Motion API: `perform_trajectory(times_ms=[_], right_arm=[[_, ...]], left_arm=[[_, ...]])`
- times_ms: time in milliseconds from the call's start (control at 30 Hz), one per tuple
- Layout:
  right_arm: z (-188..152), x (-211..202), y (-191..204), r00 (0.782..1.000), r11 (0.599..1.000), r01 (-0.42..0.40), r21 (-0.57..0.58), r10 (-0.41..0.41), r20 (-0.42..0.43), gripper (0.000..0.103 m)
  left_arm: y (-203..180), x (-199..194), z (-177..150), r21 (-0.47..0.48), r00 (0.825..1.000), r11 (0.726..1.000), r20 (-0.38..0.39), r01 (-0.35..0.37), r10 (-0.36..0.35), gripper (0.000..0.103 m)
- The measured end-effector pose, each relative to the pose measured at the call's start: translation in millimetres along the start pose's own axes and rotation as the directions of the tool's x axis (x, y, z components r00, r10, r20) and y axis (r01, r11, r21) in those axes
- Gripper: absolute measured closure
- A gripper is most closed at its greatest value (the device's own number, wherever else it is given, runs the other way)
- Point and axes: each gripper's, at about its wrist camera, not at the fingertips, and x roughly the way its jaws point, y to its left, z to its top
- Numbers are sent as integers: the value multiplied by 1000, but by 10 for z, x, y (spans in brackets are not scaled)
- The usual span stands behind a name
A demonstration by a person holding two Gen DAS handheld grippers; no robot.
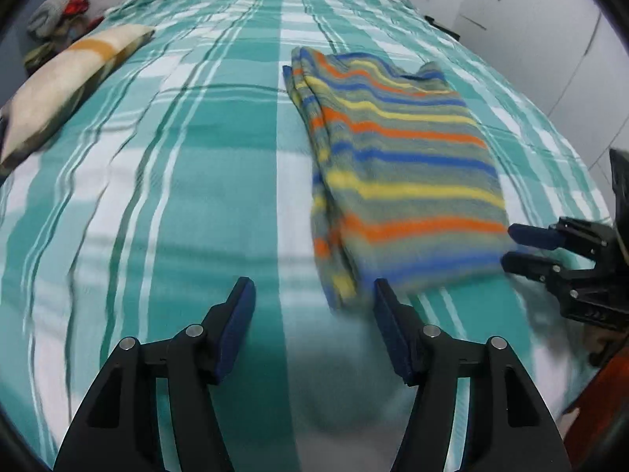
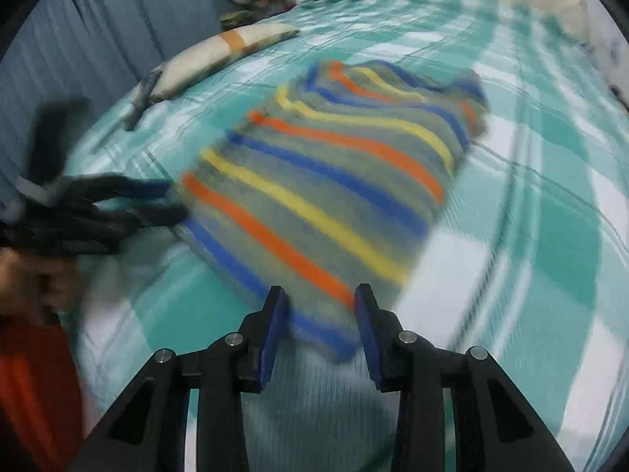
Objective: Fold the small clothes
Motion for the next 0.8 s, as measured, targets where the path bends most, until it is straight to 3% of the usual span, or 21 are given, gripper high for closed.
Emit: perform_trajectory(times_ms=[67, 133, 167, 367, 467, 600, 800], right_arm=[[-58, -204, 35, 999, 998, 39, 50, -40, 30, 59], [-60, -411, 54, 993, 989, 101, 112, -107, 52, 30], [-56, -535, 77, 985, 978, 153, 139, -162, 57, 27], [-86, -871, 305, 949, 933, 310, 184, -315, -5, 23], [-181, -982, 350, 948, 927, 313, 207, -319, -2, 21], [-348, -1111, 399, 925, 901, 372, 224, -379, -15, 18], [-421, -1216, 415, 893, 871, 442, 216, -448, -23, 18]], left_arm=[[-39, -183, -67, -31, 999, 999, 29, 23, -22, 37], [-121, -366, -148, -56, 997, 997, 59, 44, -41, 24], [-179, -449, -184, -62, 996, 997, 79, 48, -43, 22], [-484, -595, -270, -45, 995, 999, 100, 16, -11, 17], [-558, -602, -267, -38, 995, 999, 94, -18, 21, 14], [-649, -617, -281, -23, 992, 997, 96, -75, 77, 11], [-691, -652, -300, -38, 991, 995, 93, -97, 100, 10]])
